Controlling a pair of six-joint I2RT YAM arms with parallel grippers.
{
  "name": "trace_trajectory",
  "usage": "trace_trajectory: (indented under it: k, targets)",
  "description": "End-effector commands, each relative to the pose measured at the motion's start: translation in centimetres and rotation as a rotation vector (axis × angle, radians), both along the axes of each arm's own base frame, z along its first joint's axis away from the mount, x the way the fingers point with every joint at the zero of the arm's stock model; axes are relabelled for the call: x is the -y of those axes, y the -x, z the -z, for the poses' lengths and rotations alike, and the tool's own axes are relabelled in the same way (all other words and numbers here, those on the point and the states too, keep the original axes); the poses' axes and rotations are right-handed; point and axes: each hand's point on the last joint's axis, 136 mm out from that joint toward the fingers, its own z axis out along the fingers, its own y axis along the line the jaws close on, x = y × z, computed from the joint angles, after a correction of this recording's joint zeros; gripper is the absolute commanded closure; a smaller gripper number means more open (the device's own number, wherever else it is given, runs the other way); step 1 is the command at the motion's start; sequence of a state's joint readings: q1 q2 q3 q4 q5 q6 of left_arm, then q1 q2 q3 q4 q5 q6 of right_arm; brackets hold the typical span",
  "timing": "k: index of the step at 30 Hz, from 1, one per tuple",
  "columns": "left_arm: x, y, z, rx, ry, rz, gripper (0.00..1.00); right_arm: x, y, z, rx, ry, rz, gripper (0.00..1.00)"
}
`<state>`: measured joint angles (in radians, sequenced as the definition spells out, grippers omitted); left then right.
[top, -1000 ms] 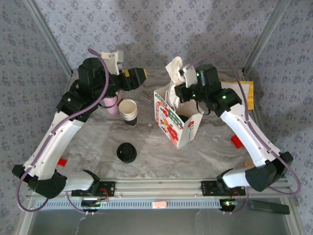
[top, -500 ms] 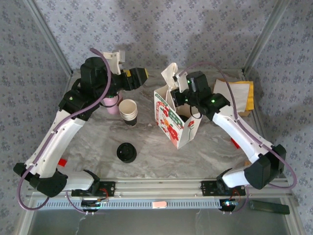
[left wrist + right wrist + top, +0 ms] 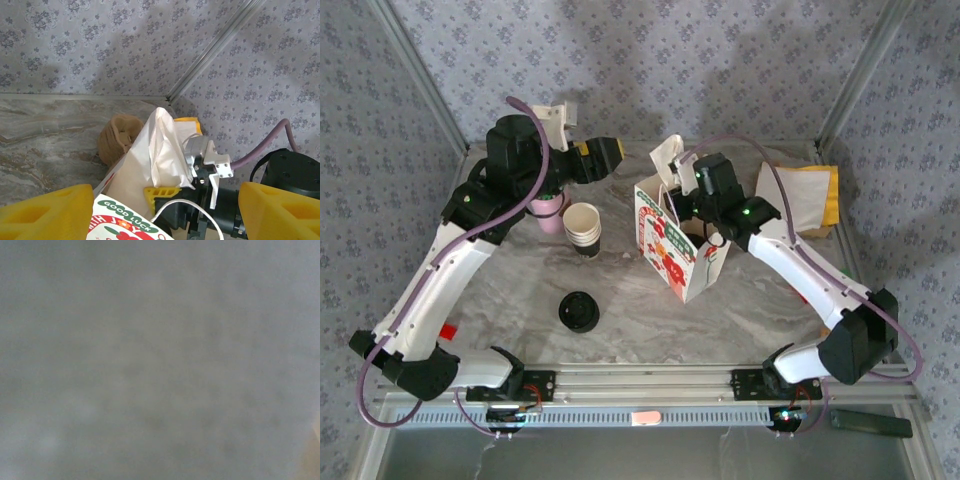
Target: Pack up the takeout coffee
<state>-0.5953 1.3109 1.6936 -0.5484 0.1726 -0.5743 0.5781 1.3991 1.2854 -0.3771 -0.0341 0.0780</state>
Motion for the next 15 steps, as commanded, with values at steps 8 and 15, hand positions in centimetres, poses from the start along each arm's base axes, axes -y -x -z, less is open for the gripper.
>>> trace_trajectory:
  k: [8,15]
  targets:
    - [-0.3,0.5,-2.4,0.049,0.037,0.011,0.24,0.6,0.5,-2.0,0.046,0.021,0.019,0.61]
    - [-0.3,0.6,-2.7,0.051,0.044,0.012,0.24,1.4,1.3,-4.5,0.079,0.006,0.035,0.47]
